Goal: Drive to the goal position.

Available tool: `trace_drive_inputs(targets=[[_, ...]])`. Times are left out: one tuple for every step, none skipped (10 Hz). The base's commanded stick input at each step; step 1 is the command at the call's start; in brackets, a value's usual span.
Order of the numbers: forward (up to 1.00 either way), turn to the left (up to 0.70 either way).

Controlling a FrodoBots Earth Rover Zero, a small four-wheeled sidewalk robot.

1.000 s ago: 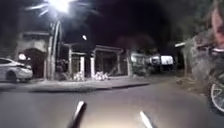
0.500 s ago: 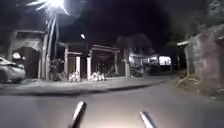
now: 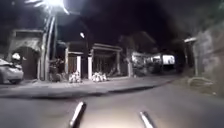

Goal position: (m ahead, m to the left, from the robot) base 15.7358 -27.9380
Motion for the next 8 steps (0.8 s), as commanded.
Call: trace_drive_inputs(targets=[[1.00,-0.38],[1.00,-0.38],[1.00,-0.38],[1.00,-0.38],[1.00,-0.38],[1.00,-0.38],[1.00,-0.38],[1.00,-0.38]])
